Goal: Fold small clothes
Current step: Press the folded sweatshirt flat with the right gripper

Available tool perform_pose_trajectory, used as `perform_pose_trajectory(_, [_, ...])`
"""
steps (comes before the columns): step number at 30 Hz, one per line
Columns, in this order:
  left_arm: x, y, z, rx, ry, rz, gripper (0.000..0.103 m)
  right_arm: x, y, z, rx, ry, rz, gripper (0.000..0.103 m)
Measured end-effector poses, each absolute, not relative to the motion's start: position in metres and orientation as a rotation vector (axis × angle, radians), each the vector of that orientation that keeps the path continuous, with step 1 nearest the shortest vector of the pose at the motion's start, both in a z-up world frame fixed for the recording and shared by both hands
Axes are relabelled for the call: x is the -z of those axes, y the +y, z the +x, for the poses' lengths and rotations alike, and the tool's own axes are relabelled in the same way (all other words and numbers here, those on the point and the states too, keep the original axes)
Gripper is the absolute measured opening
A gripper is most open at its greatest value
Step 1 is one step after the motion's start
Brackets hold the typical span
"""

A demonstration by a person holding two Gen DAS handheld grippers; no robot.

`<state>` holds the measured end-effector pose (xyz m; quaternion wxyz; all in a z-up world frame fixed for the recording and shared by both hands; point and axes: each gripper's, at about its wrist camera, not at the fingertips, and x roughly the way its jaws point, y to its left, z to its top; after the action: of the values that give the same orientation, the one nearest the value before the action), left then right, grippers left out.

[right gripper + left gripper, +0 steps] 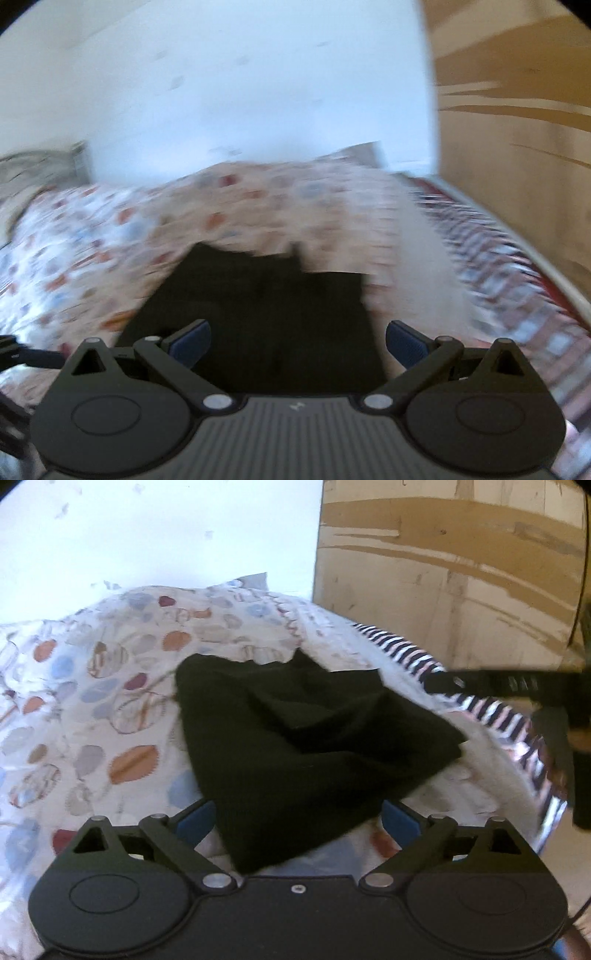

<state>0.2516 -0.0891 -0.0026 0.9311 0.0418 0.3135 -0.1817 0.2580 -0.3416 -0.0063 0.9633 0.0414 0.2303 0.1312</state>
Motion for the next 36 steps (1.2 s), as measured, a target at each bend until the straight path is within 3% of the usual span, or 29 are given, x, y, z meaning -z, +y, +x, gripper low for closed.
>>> perform_pose_trajectory(8, [0.018, -0.098, 0.26, 0.307, 0.666, 0.174, 0.097, 0.005, -0.264, 0.324, -0.463, 0.589, 0.004, 0.102])
perform_pose_trajectory(12, [0.021, -0.099, 0.261, 0.306, 0.666, 0.172, 0.098, 0.014, -0.236, 0.333, -0.477, 0.632, -0.118, 0.094])
perform_pose_trajectory(14, [0.022, -0.099, 0.263, 0.308, 0.669, 0.171, 0.098, 0.018, -0.226, 0.332, -0.465, 0.632, -0.199, 0.086])
perform_pose_trajectory(19, [0.023, -0.101, 0.262, 0.305, 0.666, 0.171, 0.098, 0.021, -0.243, 0.315, -0.427, 0.61, -0.201, 0.043])
perform_pose_trajectory(25, [0.024, -0.104, 0.261, 0.295, 0.652, 0.202, 0.098, 0.016, -0.305, 0.308, -0.373, 0.569, 0.042, 0.03])
perform_pose_trajectory(29, [0.022, -0.107, 0.26, 0.291, 0.627, 0.243, 0.098, 0.027, -0.348, 0.312, -0.305, 0.592, 0.225, 0.03])
perform_pose_trajectory(36, [0.027, -0.121, 0.257, 0.335, 0.594, 0.393, 0.099, 0.041, -0.377, 0.316, -0.262, 0.62, 0.313, 0.076])
